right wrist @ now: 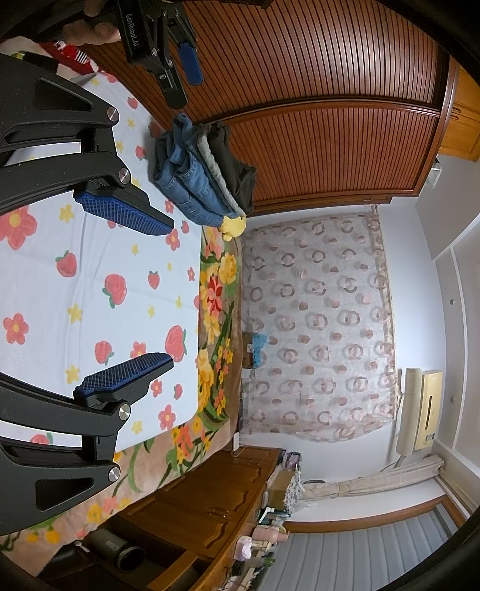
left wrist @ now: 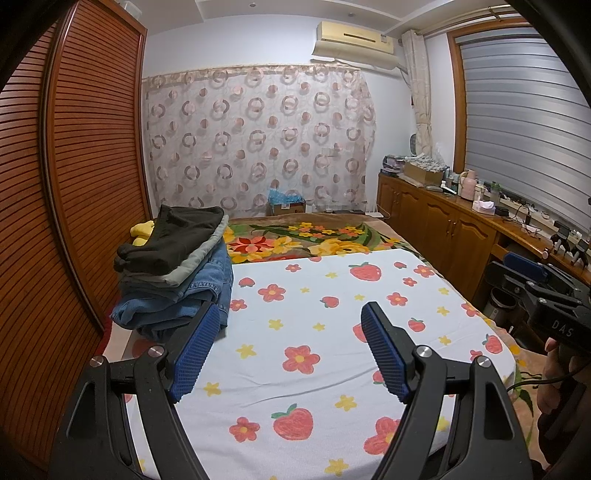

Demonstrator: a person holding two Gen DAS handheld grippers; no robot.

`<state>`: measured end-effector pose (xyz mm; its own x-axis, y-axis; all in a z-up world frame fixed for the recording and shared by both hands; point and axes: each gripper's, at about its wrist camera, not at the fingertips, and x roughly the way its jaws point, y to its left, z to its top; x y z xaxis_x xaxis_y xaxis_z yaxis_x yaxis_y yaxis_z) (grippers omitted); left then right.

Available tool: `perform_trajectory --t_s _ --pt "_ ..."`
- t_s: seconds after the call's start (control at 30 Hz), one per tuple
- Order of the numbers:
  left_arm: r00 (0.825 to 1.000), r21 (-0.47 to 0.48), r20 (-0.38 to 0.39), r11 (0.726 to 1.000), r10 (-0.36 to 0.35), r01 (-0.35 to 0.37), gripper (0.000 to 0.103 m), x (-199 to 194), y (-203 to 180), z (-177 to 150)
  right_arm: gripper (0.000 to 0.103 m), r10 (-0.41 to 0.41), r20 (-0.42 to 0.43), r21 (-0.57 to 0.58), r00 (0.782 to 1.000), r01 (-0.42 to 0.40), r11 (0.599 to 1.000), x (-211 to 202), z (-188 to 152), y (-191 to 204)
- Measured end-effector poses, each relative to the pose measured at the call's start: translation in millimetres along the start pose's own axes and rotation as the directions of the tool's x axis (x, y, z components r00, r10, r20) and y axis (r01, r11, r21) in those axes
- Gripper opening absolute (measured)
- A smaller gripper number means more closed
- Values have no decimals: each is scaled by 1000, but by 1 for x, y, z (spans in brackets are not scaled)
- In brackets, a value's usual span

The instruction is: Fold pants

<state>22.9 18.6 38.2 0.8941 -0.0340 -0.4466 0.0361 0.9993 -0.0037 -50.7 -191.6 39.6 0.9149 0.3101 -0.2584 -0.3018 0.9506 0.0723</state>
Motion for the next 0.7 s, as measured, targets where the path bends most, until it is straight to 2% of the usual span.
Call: perform_trajectory --t_s 0.7 --pt "1000 1 -1 1000 2 -2 80 -1 -1 0 69 0 0 -1 1000 0 1000 0 -1 0"
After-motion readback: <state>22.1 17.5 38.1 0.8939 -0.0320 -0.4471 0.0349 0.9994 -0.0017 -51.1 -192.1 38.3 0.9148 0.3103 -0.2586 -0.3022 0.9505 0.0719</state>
